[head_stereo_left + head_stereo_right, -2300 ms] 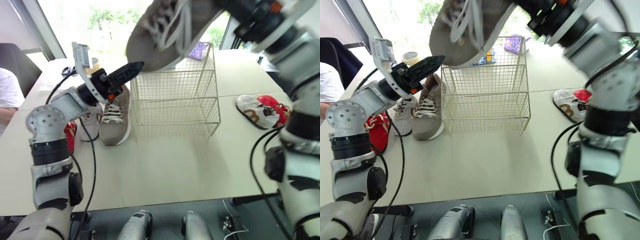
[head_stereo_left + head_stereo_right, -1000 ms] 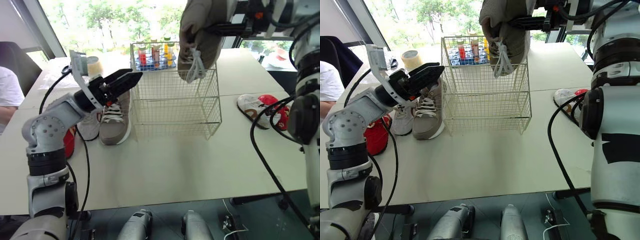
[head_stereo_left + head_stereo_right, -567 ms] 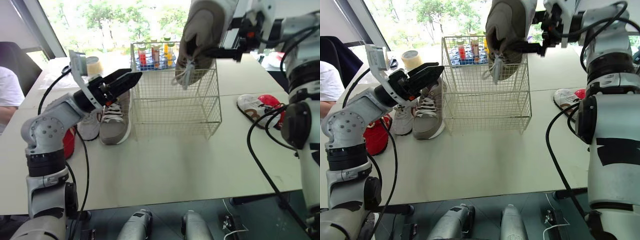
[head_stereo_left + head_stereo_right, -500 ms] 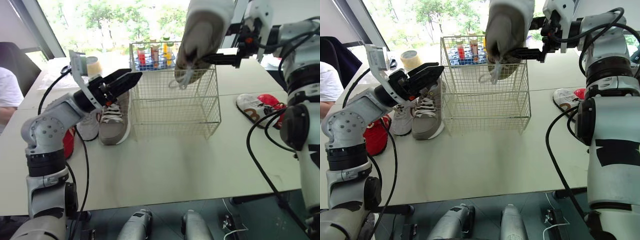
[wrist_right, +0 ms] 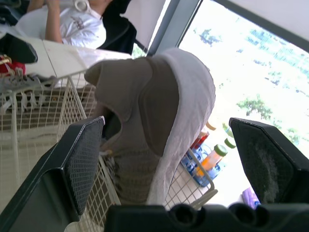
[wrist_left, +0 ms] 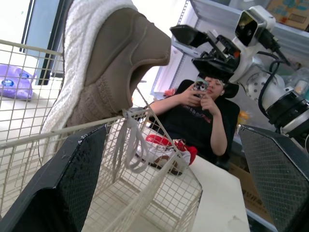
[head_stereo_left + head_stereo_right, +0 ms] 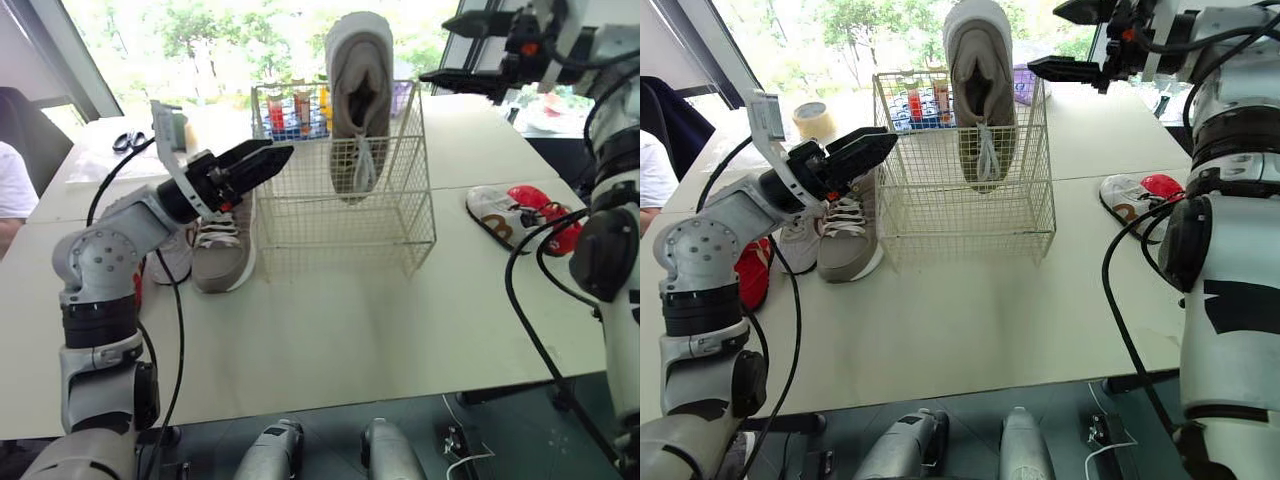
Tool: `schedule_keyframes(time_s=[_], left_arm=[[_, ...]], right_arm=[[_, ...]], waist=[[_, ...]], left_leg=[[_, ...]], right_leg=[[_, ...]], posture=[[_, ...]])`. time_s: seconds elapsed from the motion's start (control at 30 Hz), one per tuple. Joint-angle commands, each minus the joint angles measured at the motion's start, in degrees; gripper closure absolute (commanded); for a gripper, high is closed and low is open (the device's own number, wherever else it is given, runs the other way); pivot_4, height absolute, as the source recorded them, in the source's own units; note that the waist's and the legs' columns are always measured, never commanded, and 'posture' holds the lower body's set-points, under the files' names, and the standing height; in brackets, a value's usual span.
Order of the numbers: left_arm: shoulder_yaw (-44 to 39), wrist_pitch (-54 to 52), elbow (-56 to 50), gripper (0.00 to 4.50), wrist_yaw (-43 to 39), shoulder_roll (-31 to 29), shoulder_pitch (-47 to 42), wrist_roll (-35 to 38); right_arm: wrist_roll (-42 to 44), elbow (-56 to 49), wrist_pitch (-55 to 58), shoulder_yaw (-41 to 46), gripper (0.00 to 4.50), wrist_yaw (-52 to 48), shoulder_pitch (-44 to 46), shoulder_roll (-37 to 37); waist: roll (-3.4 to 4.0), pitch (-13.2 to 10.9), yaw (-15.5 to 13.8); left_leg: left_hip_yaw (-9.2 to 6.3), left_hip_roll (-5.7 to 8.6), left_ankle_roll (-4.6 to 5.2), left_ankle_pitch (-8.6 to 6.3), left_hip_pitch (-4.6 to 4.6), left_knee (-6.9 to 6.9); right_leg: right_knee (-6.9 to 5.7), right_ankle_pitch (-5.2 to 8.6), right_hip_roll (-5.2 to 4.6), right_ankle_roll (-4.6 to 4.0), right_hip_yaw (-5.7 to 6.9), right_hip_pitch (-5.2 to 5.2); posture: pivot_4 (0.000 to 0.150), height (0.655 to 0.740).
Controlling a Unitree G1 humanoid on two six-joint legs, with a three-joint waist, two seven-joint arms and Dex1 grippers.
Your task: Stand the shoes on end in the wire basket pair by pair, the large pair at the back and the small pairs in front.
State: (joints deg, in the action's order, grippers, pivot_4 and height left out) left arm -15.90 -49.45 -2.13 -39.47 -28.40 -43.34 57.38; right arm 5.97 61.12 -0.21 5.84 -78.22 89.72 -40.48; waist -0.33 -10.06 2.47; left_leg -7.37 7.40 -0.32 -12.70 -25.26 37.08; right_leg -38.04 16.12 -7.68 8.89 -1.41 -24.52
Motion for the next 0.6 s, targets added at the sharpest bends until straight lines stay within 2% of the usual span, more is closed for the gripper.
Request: schedule_keyframes(time_s=[0.03, 0.2, 0.33, 0.4, 0.6], left_arm=[[-0.84, 1.71, 1.14, 0.00, -0.49, -1.59, -2.66, -1.40], [-0.55, 1.41, 2.03, 0.00, -1.72, -2.65, -3.82, -2.12], [-0.01, 1.33, 1.86, 0.00, -1.96, -2.63, -3.71, -2.65], [0.15, 1.33, 1.98, 0.00, -2.03, -2.51, -3.73, -2.94], [0.51, 1.30, 2.34, 0.00, -2.20, -2.38, -3.95, -3.27]], right_arm=[[4.50, -16.81, 5.89, 2.13, 0.02, 4.22, -6.46, 0.91], [5.45, -45.89, 19.94, 1.72, 0.02, 20.23, -22.00, 6.36], [0.09, -58.38, 28.85, 1.57, 0.02, 41.29, -28.46, 15.33], [-2.15, -60.58, 30.79, 1.28, 0.02, 48.91, -29.67, 18.78], [-5.43, -59.16, 30.88, -1.48, 0.02, 58.55, -29.05, 22.63]], waist=[[0.00, 0.01, 0.00], [-0.01, 0.04, 0.10], [-0.01, 0.05, 0.09], [0.01, 0.07, 0.11], [-0.02, 0.08, -0.12]], left_leg=[[-0.01, 0.00, 0.00, 0.00, 0.00, 0.01], [-0.07, -0.01, 0.00, 0.01, 0.00, 0.03], [-0.10, 0.04, -0.01, 0.02, -0.03, 0.05], [-0.14, 0.03, -0.04, 0.04, -0.02, 0.06], [-0.19, 0.10, -0.08, 0.07, -0.02, 0.12]], right_leg=[[0.00, 0.00, 0.00, 0.00, 0.01, 0.00], [-0.10, 0.00, -0.01, 0.00, 0.01, -0.02], [-0.12, 0.00, -0.03, 0.00, -0.01, -0.07], [-0.13, 0.00, -0.02, 0.00, 0.00, -0.07], [-0.14, -0.01, -0.03, -0.01, 0.02, -0.01]], posture=[[0.150, 0.7400], [0.150, 0.7400], [0.150, 0.7400], [0.150, 0.7400], [0.150, 0.7400]])
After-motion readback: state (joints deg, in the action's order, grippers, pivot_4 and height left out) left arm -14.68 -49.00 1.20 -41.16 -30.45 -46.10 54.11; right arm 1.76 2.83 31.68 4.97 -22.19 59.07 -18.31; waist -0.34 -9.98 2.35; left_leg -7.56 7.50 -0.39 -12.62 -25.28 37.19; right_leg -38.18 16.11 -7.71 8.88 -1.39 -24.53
